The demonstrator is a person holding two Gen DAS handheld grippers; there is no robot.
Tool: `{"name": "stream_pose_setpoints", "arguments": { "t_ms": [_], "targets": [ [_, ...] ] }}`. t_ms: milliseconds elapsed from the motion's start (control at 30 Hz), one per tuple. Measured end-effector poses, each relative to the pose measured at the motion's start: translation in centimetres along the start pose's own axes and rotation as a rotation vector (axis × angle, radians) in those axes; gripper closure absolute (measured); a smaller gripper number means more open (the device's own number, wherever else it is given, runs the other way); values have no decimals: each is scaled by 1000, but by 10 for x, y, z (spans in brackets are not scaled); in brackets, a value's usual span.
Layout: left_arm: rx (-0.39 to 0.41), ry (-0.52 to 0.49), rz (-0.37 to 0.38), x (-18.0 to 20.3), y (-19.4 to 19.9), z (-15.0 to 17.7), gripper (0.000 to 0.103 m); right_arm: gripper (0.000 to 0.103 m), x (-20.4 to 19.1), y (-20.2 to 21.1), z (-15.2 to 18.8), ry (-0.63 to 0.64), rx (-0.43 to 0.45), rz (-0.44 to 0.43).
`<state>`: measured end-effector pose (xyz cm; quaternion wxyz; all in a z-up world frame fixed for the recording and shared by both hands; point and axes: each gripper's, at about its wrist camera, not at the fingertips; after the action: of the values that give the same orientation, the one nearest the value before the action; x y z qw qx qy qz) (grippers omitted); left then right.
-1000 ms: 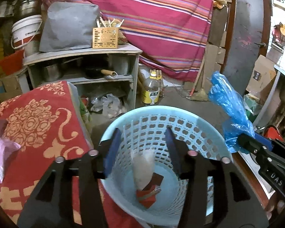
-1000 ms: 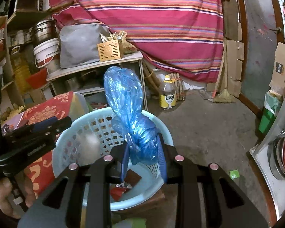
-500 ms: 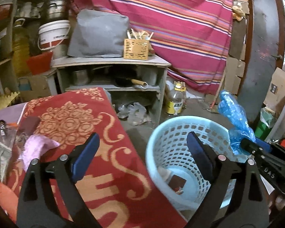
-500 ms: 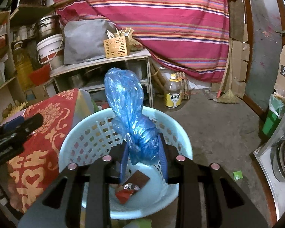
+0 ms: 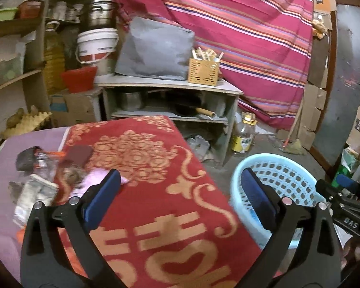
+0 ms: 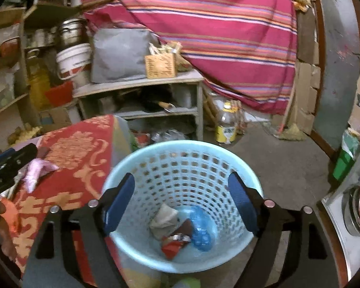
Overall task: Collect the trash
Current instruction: 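Move both open tools back over the remaining trash on the table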
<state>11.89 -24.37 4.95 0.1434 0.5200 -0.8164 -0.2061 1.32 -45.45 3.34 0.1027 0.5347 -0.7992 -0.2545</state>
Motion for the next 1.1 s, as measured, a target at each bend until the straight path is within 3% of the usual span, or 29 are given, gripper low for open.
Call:
{"name": "stream_pose_setpoints", "arguments": {
  "t_ms": [300,533,1100],
  "targets": [
    [20,3,-121,-65,45,10,6,17,-77,19,6,102,22,-138],
    [20,39,-215,-120,67,23,6,17,-129,23,19,179,12,-180],
    [-54,95,-250,-186,76,53,6,16,-186,11,34,234,-26,-196]
  ]
}}
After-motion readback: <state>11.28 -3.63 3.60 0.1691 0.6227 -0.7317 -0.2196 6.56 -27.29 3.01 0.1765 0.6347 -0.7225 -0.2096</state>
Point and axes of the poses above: each gripper's, at about its wrist camera, not at the fingertips, and y roughly against the way its jaws point, x to its right, z to its underside, and after that the axes turned 3 degrees about -y, right-handed
